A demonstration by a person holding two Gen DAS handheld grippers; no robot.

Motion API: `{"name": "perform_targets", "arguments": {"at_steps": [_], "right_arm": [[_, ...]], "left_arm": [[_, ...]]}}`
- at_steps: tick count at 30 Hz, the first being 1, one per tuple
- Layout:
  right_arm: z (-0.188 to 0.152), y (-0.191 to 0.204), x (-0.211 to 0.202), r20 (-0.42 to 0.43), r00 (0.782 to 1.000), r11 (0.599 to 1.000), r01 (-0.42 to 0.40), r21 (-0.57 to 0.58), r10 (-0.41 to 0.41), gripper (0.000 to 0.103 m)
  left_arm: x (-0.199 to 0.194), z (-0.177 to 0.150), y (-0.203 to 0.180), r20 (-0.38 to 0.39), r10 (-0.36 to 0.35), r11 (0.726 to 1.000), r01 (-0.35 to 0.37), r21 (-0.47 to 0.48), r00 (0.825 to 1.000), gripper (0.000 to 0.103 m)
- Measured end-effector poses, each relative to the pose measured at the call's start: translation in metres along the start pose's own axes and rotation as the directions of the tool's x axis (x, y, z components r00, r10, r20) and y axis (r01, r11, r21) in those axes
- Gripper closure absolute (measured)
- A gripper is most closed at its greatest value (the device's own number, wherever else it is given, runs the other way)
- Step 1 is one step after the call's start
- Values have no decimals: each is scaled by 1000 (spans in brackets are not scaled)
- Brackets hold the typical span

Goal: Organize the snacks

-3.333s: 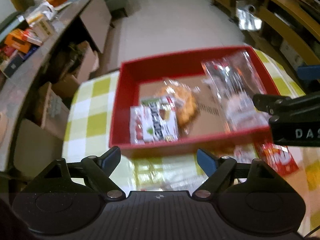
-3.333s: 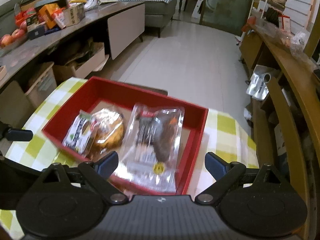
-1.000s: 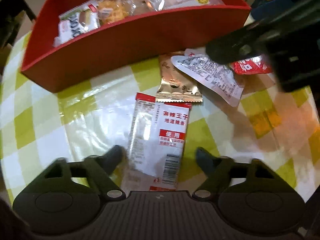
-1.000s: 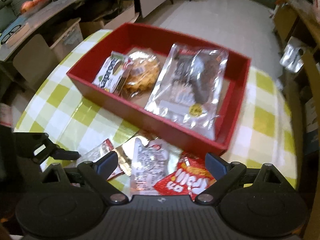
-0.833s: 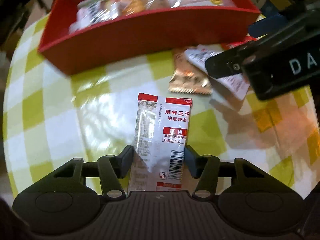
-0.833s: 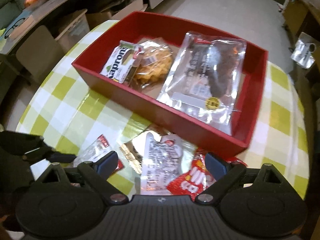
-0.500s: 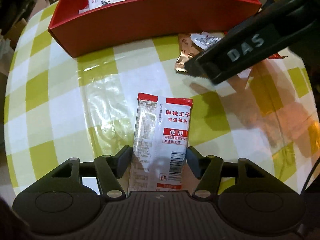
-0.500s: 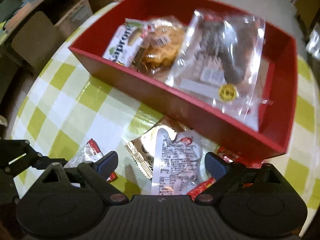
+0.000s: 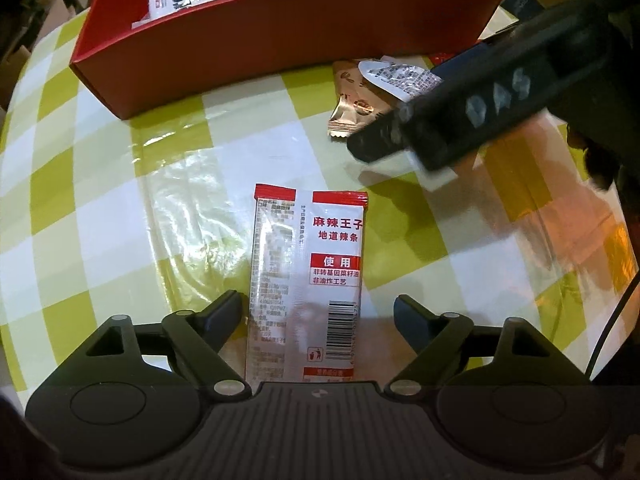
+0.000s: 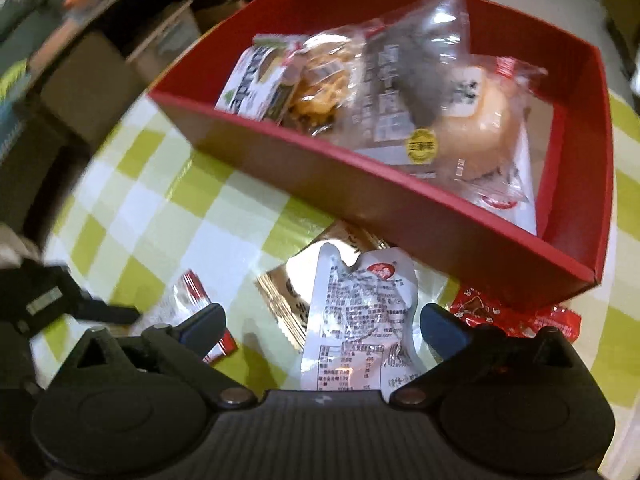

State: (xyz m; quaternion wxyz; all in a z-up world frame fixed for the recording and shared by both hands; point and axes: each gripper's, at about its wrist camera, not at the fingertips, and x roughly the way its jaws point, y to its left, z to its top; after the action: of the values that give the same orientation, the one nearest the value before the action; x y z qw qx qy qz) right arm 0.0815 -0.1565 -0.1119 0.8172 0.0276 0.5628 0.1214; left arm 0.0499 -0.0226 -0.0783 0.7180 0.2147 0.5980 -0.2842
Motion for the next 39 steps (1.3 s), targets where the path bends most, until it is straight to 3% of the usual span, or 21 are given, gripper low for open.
{"name": "perform_targets", "arguments": {"at_steps": [3,4,7,11,19,25,27,29,34,36,39], "right_arm": [[4,7,3,-19,999,999,33,-32,-34,0],[4,8,2,-19,999,999,44,-28,-45,0],[4,7,-3,-21,994,993,105,-45,-106,24],[0,1,-14,-24,998,998,59,21,-59,49],[-27,16,-42,-12,1000,999,15,47,-14,59],[-42,28,-37,-55,998,1000,13,1,-13,52],[-39,27,-37,-50,999,1000,20,-12,-21,42],[-35,23,-40,-26,999,999,35,-8,-36,22],[-32,20,-19,-93,995,999,36,-23,-39,19],[-35,29,-16,-81,995,996,57,-73,-63,18],[-36,30,-19,-72,997,998,16,-53,-20,18]], "left_arm": [[7,-2,3,-2,73,997,-73,-21,997,15],[8,-2,7,-6,82,996,-82,-30,997,11],[10,-3,10,-10,80,996,-80,-45,997,10],[13,2,9,-22,80,995,-81,-53,997,7],[12,1,11,-26,77,994,-79,-74,997,5],[15,0,9,-23,85,994,-86,-63,996,0],[15,0,9,-22,84,994,-85,-64,996,0],[15,0,9,-20,84,994,-85,-67,996,0],[17,0,9,-8,85,993,-85,-79,996,0],[16,1,8,-13,87,993,-88,-78,996,0],[14,0,8,-8,86,993,-87,-80,996,0]]}}
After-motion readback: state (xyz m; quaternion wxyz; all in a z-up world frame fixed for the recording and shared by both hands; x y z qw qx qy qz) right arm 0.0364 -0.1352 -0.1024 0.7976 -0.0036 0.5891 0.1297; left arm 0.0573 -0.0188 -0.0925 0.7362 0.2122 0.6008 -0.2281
